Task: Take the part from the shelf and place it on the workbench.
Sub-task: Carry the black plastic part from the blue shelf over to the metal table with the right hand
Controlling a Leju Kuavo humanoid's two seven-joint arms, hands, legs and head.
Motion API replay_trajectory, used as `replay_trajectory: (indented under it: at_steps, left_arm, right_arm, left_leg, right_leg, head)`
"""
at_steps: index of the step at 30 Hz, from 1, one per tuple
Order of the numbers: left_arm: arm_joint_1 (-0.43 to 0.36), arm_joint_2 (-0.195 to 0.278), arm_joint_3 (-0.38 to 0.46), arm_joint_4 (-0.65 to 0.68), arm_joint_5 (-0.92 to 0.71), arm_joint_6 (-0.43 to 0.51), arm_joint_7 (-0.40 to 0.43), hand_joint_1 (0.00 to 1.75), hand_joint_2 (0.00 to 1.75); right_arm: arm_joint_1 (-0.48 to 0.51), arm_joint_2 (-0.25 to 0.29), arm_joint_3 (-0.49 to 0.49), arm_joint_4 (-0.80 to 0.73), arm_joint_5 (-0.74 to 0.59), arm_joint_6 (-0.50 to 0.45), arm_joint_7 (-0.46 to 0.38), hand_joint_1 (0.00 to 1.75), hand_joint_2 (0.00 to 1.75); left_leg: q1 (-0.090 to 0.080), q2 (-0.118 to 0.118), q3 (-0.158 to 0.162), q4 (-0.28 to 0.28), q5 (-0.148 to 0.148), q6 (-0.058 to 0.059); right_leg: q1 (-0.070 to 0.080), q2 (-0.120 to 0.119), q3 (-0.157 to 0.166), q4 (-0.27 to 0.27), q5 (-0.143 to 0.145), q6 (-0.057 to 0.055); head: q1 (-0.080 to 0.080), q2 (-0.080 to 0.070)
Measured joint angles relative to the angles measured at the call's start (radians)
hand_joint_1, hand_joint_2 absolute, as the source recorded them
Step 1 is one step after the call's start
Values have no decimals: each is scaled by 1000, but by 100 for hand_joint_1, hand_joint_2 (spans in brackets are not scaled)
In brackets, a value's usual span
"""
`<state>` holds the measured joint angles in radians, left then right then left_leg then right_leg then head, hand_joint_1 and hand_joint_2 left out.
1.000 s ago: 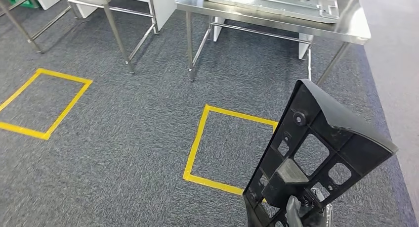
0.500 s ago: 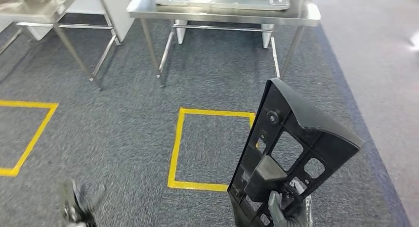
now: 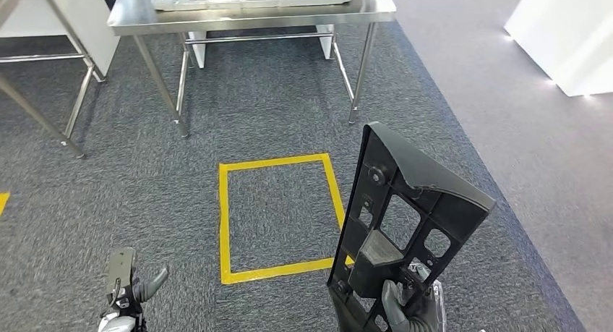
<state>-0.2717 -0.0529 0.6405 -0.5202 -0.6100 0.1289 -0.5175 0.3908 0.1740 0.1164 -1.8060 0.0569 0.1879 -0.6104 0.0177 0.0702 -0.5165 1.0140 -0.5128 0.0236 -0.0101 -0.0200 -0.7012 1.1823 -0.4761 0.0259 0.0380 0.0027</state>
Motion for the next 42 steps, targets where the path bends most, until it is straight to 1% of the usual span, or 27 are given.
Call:
replay_trajectory:
  at_steps: [2,3,4,6,8,10,11,12,13,15,17,19,21,22,23,25,27,28,29,30,32,34,36,37,39,40,42]
  left_arm:
    - [3,1,-9,8,0,2,-2,0,175]
    - [4,2,-12,12,0,2,-2,0,175]
    - [4,3,-15,15,0,3,-2,0,175]
    - [2,5,-19,18,0,3,-2,0,175]
    - [1,7,-22,21,0,3,-3,0,175]
    - [7,11,-23,25,-1,2,1,0,175]
    - [15,12,-23,30,-3,1,12,0,175]
    - [29,13,-23,41,-6,1,23,0,175]
    - [47,13,-23,58,-9,3,30,0,175]
    - [93,13,-23,100,-14,9,27,0,175]
    - [130,11,-23,135,-19,11,23,0,175]
    - [147,10,-23,158,-24,11,26,0,175]
    - [147,8,-23,170,-28,9,30,0,175]
    - [145,7,-23,174,-29,7,32,0,175]
    - [145,7,-23,178,-29,4,33,0,175]
    - [147,7,-22,186,-30,0,35,0,175]
    - [155,6,-22,196,-32,-8,34,0,175]
    - [160,5,-21,201,-32,-13,32,0,175]
    - [165,2,-20,207,-33,-19,31,0,175]
    - [169,-1,-18,212,-33,-23,31,0,175]
    - [176,-6,-13,222,-38,-27,35,0,175]
    - [182,-7,-10,229,-48,-31,44,0,175]
    - [185,-9,-5,235,-56,-33,57,0,175]
    - [187,-10,0,237,-55,-33,63,0,175]
    - [193,-12,17,243,-52,-34,71,0,175]
    - [199,-12,28,246,-50,-34,73,0,175]
    - [213,-13,47,251,-48,-32,75,0,175]
  right_arm:
    - [-3,0,0,0,3,1,0,175,175]
    - [-4,0,0,0,3,1,0,175,175]
    - [-4,0,0,0,4,2,0,175,175]
    - [-2,1,0,0,5,2,0,175,175]
    - [-3,2,0,0,5,2,0,175,175]
    - [-5,4,0,1,6,1,0,175,175]
    - [-5,5,0,1,8,-2,0,175,175]
    - [-3,6,0,2,12,-4,0,175,175]
    - [0,8,0,2,16,-7,0,175,175]
    - [10,14,0,3,24,-9,0,175,175]
    - [17,19,0,3,25,-9,-1,175,175]
    - [20,22,0,3,27,-8,-1,175,175]
    - [24,24,-1,3,30,-7,-2,175,175]
    - [25,25,-1,2,31,-7,-2,175,175]
    - [25,25,-1,1,31,-7,-2,175,175]
    - [23,25,-1,0,32,-7,-2,175,175]
    - [24,26,-2,0,35,-12,-2,175,175]
    - [28,26,-2,0,37,-16,-2,175,175]
    - [32,26,-2,0,40,-19,-2,175,175]
    - [36,26,-2,-1,43,-21,-2,175,175]
    - [39,27,-2,-4,47,-22,-3,175,175]
    - [39,30,-3,-9,49,-24,-5,175,175]
    - [42,34,-3,-14,55,-30,-8,175,175]
    - [46,37,-4,-17,62,-41,-8,175,175]
    - [52,46,-4,-27,86,-80,-5,175,175]
    - [54,53,-4,-32,98,-103,-1,175,175]
    - [58,63,-5,-38,114,-133,7,175,175]
  left_leg:
    - [-5,18,11,0,-9,-8]
    - [-8,28,15,-1,-14,-13]
    - [-10,38,18,-3,-17,-19]
    - [-10,50,27,-6,-25,-29]
    - [-8,10,15,38,-57,-37]
    - [-4,-46,-43,158,-116,-42]
    - [-3,-57,-80,222,-138,-45]
    - [-3,-62,-108,265,-144,-47]
    - [-3,-64,-121,274,-129,-48]
    - [-1,-78,-94,181,-49,-46]
    - [4,-128,-54,67,9,-41]
    - [5,-159,-43,29,15,-31]
    - [5,-143,-41,21,19,-18]
    - [7,-132,-37,15,22,-11]
    - [8,-119,-32,7,25,-3]
    - [6,-88,-24,-2,27,8]
    - [4,-54,-22,-3,24,11]
    - [4,-39,-20,-3,21,10]
    - [5,-24,-18,-3,18,7]
    - [5,-10,-14,-3,15,4]
    - [3,13,-6,-1,6,-7]
    - [-2,32,3,-3,-4,-21]
    - [-2,48,17,-9,-9,-34]
    - [0,40,23,-6,-15,-40]
    - [5,-9,4,48,-52,-47]
    - [5,-37,-25,108,-84,-48]
    - [5,-60,-98,243,-137,-48]
  right_leg:
    - [14,-46,63,-119,38,-17]
    - [21,-60,76,-147,40,-25]
    - [26,-59,77,-153,35,-30]
    - [21,-32,79,-161,36,-37]
    - [13,-7,87,-172,39,-48]
    - [9,19,92,-175,39,-57]
    - [9,32,93,-175,38,-59]
    - [9,49,95,-174,36,-59]
    - [9,67,97,-172,34,-59]
    - [6,107,105,-166,27,-54]
    - [5,139,104,-155,19,-45]
    - [4,161,93,-150,19,-31]
    - [1,171,88,-152,22,-18]
    - [2,153,85,-146,19,-12]
    - [4,122,75,-126,6,-7]
    - [3,52,27,-30,-46,4]
    - [-5,30,-34,83,-93,14]
    - [-9,26,-47,104,-93,18]
    - [-12,21,-40,91,-76,21]
    - [-15,12,-13,43,-45,23]
    - [-12,-28,62,-88,9,18]
    - [-5,-47,98,-153,22,5]
    - [-3,-26,101,-160,18,-11]
    - [-4,-17,104,-164,19,-18]
    - [-9,-2,111,-171,21,-33]
    - [-8,4,113,-173,20,-39]
    - [-4,20,116,-172,16,-48]
  head:
    - [-1,0]
    - [-1,0]
    - [-1,0]
    - [-1,0]
    - [-5,0]
    - [-11,0]
    - [-12,0]
    - [-13,0]
    - [-13,0]
    - [-14,0]
    - [-17,0]
    - [-18,0]
    - [-19,0]
    - [-18,0]
    - [-14,0]
    - [-9,0]
    - [-8,0]
    - [-7,0]
    - [-7,0]
    - [-7,0]
    - [-6,0]
    - [-8,0]
    - [-11,0]
    - [-13,0]
    - [-18,0]
    - [-21,0]
    - [-23,0]
